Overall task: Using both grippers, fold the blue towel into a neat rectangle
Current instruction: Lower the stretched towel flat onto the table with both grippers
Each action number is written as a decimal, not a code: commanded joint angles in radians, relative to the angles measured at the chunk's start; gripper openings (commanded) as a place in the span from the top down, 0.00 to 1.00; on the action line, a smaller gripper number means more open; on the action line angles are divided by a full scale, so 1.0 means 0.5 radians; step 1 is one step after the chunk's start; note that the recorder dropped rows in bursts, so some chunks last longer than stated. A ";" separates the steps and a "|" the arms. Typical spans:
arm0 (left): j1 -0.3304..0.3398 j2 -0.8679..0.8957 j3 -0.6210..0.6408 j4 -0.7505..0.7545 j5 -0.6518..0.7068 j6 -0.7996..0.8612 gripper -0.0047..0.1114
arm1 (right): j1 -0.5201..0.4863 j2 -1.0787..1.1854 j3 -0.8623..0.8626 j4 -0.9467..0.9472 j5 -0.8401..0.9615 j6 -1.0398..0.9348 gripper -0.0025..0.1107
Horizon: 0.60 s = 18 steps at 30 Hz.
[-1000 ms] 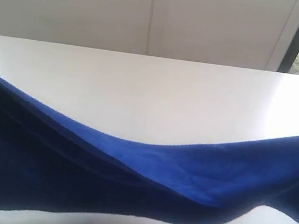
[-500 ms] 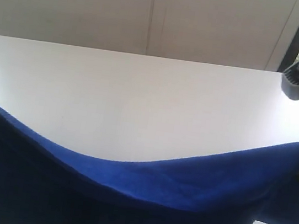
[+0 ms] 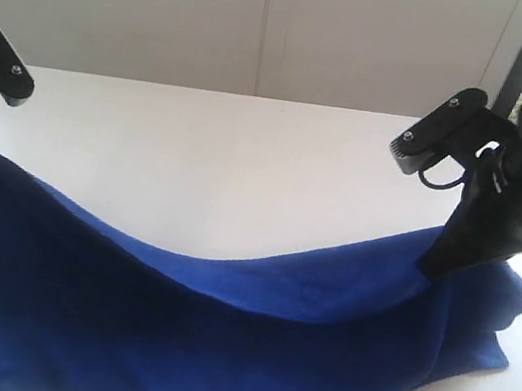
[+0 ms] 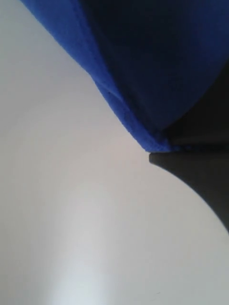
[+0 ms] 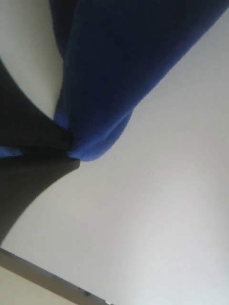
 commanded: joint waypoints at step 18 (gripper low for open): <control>0.391 0.611 0.013 1.108 -1.059 -1.028 0.96 | -0.141 0.792 -0.005 -1.423 -0.657 1.441 0.98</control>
